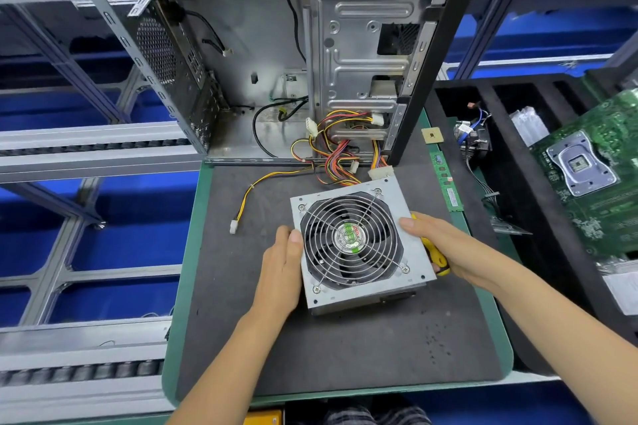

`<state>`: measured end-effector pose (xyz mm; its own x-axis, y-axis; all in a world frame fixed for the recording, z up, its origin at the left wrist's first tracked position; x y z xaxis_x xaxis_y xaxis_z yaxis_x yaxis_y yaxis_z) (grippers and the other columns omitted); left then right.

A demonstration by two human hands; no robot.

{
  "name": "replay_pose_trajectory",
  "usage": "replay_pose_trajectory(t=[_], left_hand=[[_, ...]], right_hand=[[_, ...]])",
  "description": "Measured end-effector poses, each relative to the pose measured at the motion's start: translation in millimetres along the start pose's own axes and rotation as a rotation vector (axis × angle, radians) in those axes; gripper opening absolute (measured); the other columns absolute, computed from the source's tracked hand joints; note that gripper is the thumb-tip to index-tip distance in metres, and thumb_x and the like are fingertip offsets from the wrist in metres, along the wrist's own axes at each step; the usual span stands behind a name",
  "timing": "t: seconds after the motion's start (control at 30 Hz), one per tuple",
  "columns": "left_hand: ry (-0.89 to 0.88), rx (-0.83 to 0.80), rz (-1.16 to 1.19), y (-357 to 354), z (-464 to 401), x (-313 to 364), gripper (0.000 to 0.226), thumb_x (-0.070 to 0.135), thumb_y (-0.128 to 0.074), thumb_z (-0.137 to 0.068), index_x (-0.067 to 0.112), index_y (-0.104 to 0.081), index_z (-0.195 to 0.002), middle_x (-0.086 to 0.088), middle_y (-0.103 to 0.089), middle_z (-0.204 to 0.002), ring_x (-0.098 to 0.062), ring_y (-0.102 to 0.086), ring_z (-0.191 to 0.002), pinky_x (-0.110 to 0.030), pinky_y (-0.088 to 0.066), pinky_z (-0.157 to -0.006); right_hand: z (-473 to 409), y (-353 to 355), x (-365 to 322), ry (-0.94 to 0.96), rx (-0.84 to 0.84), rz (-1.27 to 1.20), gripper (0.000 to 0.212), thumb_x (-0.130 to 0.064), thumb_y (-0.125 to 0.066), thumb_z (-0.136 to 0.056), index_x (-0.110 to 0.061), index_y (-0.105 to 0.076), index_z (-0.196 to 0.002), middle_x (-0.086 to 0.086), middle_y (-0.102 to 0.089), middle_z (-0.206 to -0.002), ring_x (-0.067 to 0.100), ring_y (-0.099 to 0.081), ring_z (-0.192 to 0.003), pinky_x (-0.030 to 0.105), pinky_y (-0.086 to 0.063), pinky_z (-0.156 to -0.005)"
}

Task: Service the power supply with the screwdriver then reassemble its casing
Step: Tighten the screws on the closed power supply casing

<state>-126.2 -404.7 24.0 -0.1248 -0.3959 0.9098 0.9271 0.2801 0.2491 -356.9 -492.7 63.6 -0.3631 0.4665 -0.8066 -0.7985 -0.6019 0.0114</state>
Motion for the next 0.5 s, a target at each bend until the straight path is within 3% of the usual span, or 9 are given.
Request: replay_pose_trajectory(t=[0.13, 0.23, 0.37, 0.5], left_hand=[[0.027, 0.01, -0.023, 7.1, 2.1, -0.7, 0.049, 0.072, -0.029, -0.074, 0.028, -0.051, -0.074, 0.001, -0.067, -0.079, -0.012, -0.057, -0.071, -0.044, -0.048, -0.079], [0.086, 0.005, 0.008, 14.0, -0.7, -4.7, 0.063, 0.074, -0.03, -0.073, 0.023, -0.065, -0.083, -0.002, -0.074, -0.088, -0.018, -0.066, -0.087, -0.045, -0.049, -0.089], [0.103, -0.007, 0.09, 21.7, -6.8, 0.2, 0.049, 0.076, -0.033, -0.07, 0.048, -0.072, -0.082, 0.014, -0.075, -0.094, -0.012, -0.065, -0.101, -0.037, -0.044, -0.094], [0.161, -0.014, 0.239, 26.2, -18.4, -3.2, 0.044, 0.064, -0.038, -0.091, 0.039, -0.072, -0.102, 0.006, -0.072, -0.113, -0.013, -0.066, -0.105, -0.046, -0.045, -0.1]], right_hand=[[6.7, -2.2, -9.8, 0.0, 0.01, 0.048, 0.077, -0.061, -0.061, -0.071, -0.001, -0.047, -0.118, 0.009, -0.043, -0.072, 0.01, -0.032, -0.045, 0.017, -0.024, -0.038], [10.6, -3.6, -23.6, -0.013, 0.05, 0.138, 0.072, -0.07, -0.063, -0.066, -0.005, -0.046, -0.092, 0.004, -0.037, -0.066, 0.011, -0.032, -0.044, 0.019, -0.026, -0.038], [9.7, -11.0, -48.7, -0.004, 0.084, 0.219, 0.064, -0.075, -0.064, -0.064, -0.017, -0.038, -0.074, -0.001, -0.034, -0.061, 0.015, -0.032, -0.05, 0.025, -0.029, -0.04], [2.5, -21.2, -66.8, -0.029, 0.115, 0.252, 0.066, -0.077, -0.064, -0.061, -0.016, -0.042, -0.073, -0.002, -0.035, -0.056, 0.013, -0.034, -0.044, 0.021, -0.029, -0.038]])
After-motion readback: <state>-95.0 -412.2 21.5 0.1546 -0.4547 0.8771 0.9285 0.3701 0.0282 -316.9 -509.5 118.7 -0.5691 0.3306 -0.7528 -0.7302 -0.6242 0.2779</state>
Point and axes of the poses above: each hand's wrist, its own z-axis away from the middle knuckle, its own y-axis out of the back of the hand, x = y × z, the point moved 4 cm from there along -z, towards the middle knuckle
